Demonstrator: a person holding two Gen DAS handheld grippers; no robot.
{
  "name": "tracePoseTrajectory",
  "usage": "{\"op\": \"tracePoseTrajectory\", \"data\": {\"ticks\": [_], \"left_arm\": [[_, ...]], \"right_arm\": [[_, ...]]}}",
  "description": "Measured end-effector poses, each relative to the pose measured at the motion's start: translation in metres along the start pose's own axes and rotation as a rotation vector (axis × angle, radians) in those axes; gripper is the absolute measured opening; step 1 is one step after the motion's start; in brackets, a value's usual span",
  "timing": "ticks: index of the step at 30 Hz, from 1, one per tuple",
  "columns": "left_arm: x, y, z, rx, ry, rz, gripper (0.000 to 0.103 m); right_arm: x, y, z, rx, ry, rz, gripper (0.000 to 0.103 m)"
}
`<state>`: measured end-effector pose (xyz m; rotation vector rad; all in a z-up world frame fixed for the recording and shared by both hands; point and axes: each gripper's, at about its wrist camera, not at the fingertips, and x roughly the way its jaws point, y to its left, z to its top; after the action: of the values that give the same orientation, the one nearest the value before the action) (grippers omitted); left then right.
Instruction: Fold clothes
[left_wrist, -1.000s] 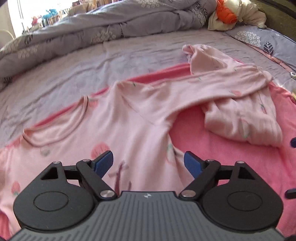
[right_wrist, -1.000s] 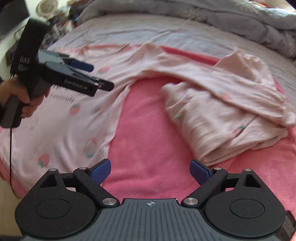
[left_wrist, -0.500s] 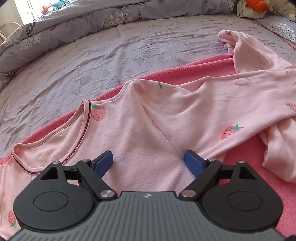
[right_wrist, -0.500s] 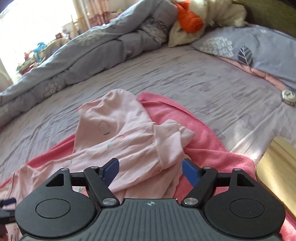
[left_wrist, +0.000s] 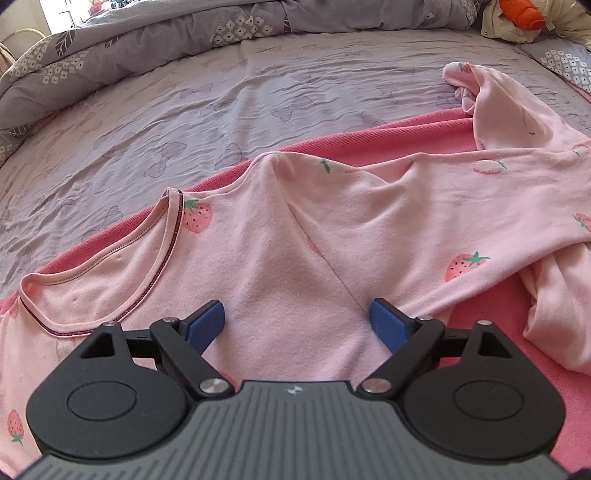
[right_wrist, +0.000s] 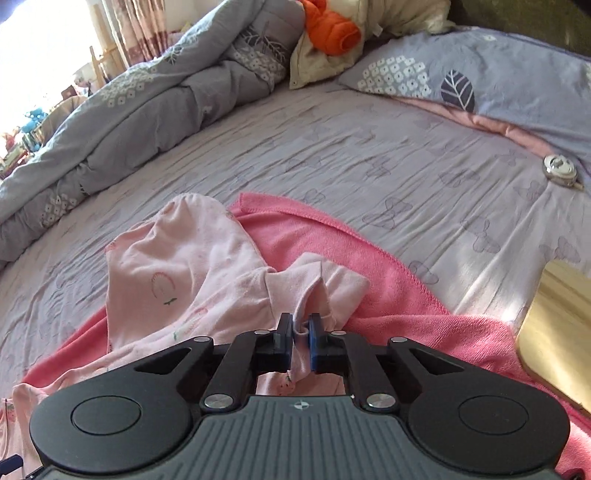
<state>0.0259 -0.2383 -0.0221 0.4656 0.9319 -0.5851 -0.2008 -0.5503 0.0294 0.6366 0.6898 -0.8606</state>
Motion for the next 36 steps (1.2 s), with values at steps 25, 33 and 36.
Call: {"op": "tracePoseTrajectory", "data": {"ticks": [25,33,36], "left_arm": [[-0.177,0.23,-0.203,-0.591,0.06,0.362,0.082],[-0.175,0.285,-0.233,-0.593,0.04,0.243,0.082],[-0.173,0.291,-0.219,-0.556,-0.02,0.207,0.082]], "right_arm": [[-0.107,0.414,-0.192,-0.501,0.272,0.919,0.008],[-0.115,0.471,-0.307,-0.703,0.391,0.788,0.043],[-0.145,0.434,-0.295,-0.731,0.212,0.74,0.068]]}}
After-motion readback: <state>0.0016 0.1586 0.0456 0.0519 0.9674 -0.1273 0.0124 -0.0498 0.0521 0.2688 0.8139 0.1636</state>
